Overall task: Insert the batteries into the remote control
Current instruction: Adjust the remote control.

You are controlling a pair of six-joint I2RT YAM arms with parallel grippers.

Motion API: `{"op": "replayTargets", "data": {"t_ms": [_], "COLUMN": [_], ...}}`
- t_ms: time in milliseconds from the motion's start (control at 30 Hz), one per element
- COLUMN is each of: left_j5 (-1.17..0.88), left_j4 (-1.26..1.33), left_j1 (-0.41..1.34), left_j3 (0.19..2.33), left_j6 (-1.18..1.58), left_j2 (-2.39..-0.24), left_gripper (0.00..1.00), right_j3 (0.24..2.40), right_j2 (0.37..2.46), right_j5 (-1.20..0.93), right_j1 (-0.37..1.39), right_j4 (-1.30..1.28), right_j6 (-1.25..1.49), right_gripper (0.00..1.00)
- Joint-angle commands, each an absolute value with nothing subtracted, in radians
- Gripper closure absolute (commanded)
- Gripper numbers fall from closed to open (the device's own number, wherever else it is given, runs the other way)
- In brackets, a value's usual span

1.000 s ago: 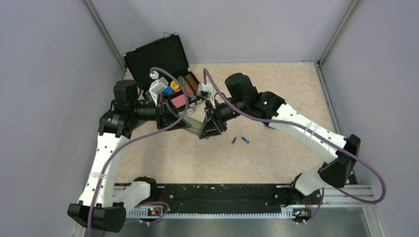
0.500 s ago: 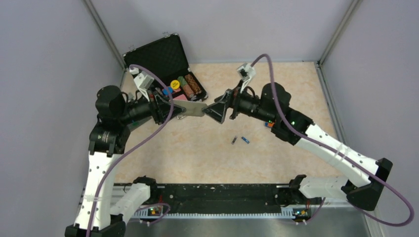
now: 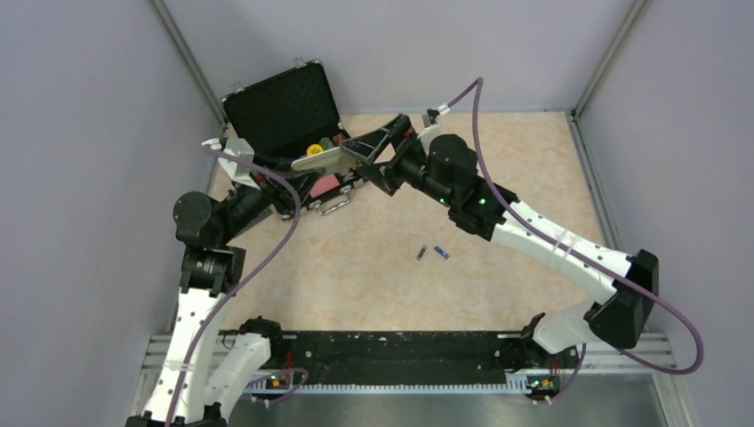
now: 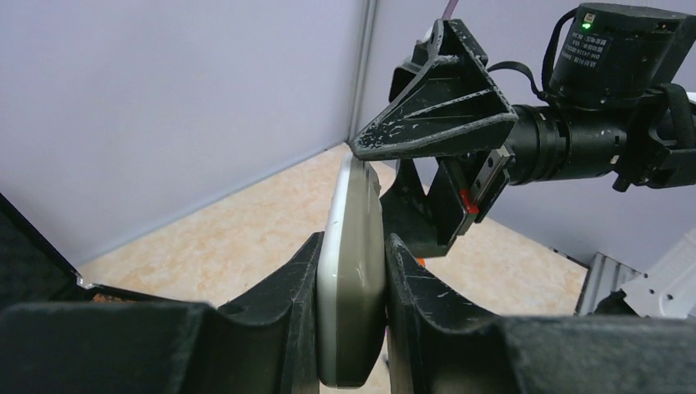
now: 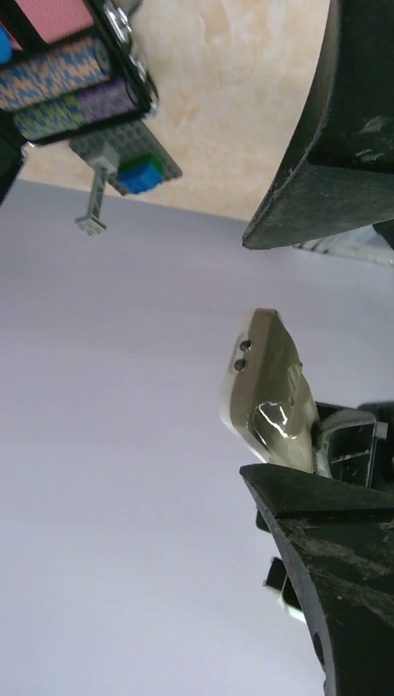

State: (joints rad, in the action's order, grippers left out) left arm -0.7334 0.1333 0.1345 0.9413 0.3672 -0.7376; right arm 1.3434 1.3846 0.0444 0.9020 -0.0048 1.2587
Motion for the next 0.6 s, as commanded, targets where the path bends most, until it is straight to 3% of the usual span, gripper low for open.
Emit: {"op": "replayTargets", "data": {"t_ms": [0, 100, 167, 400, 467, 567], "left_j5": [-0.689, -0.679, -0.676, -0.666, -0.663, -0.677], "left_j4": [0.378, 0.399, 0.394, 0.356, 0.335, 0.253], "left_j1": [0.149, 0.163, 0.171, 0.181, 0.181, 0.181], "left_j3": [0.914, 0.901, 0.896, 0.878, 0.880, 0.890], "left_j6": [0.371, 0.365, 0.355, 0.347, 0.360, 0.360], "left_j2": [-0.727, -0.731, -0.729, -0.710, -0.712, -0.715], "left_gripper": [1.00, 1.00, 1.00, 0.98, 0.77, 0.44], "right_j3": [1.409, 1.433, 1.458, 1.475, 1.480, 1.485], "right_j2": [1.436, 1.470, 1.488, 1.521, 1.526, 1.526], "right_j5": [0.006, 0.006, 0.015, 0.030, 0.033, 0.040], "right_j1": [0.931, 0.945, 0.951, 0.953, 0.953, 0.950], "right_j4": [0.092, 0.117, 0.105, 0.114, 0.110, 0.099], "right_j6": [1.469, 1.509, 1.526, 1.568, 1.560, 1.501], "right_gripper": [0.01, 0.02, 0.10, 0.60, 0.72, 0.82]}}
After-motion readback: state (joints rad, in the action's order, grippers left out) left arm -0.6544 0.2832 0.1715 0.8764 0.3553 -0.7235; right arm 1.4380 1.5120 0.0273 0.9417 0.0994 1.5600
